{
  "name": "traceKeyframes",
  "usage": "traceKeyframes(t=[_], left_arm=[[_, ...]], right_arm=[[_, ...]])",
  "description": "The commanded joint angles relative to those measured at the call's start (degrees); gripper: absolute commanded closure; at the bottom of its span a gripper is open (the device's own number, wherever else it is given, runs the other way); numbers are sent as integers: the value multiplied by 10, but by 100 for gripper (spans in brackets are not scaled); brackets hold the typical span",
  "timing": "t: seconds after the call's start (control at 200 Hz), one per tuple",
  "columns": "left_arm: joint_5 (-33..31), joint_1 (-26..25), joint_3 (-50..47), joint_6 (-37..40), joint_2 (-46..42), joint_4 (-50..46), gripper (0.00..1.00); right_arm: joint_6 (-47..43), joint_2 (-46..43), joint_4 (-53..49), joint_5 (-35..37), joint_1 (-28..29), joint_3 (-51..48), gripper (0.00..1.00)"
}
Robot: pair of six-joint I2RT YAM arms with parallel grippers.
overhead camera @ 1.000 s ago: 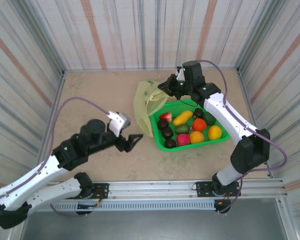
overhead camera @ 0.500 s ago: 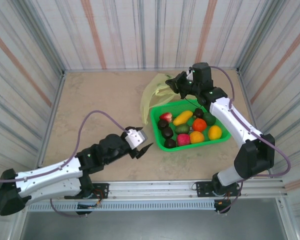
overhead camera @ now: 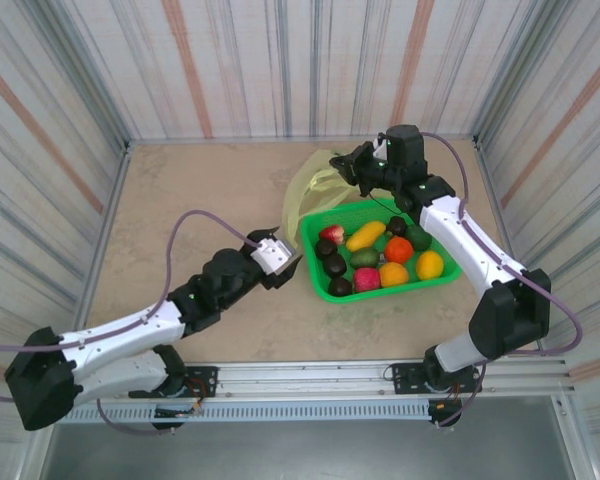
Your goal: Place the fake fruits into the plastic bag and tie a complex knot
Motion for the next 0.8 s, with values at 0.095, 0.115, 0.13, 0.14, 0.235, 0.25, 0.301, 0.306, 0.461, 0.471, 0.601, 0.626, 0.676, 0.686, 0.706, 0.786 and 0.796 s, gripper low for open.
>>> traceKeyframes(t=[0.095,0.115,0.13,0.14,0.235,0.25,0.301,0.306,0.461,0.471,0.601,0.626,0.676,0.686,0.706,0.786,0.796], left_arm=[[18,2,-40,-36,43,137,18],[14,2,-40,-39,50,142,18],[10,1,-40,-41,55,147,18],[7,1,-40,-42,58,150,18],[-35,2,-41,-53,86,185,19],[-40,1,-41,-53,91,191,20],[-51,2,-41,-55,105,205,23],[-53,2,-41,-55,107,206,24],[-79,2,-38,-78,141,230,32],[-81,2,-37,-79,144,230,32],[-104,2,-40,-94,169,248,32],[-107,2,-41,-95,172,251,33],[-114,2,-41,-98,179,252,34],[-116,2,-41,-98,180,253,34],[-119,3,-40,-100,183,254,35],[-119,8,-39,-113,191,253,36],[-119,8,-38,-115,192,252,37]], right_arm=[[14,-24,14,-8,-3,-17,100],[15,-24,16,-9,-3,-19,100],[15,-24,17,-9,-4,-20,100],[16,-24,17,-10,-4,-20,100],[17,-26,20,-10,-4,-23,100],[17,-26,20,-10,-4,-24,100],[18,-28,21,-8,-3,-26,100],[18,-29,21,-9,-4,-26,100],[24,-31,26,-7,-4,-31,100],[24,-32,27,-7,-4,-31,100],[25,-32,30,-4,-3,-34,100],[25,-33,30,-4,-3,-35,100],[26,-33,30,-4,-3,-36,100],[26,-33,30,-4,-3,-36,100],[27,-33,31,-4,-3,-36,100],[27,-31,33,-5,-3,-37,100],[27,-31,33,-4,-3,-37,100]])
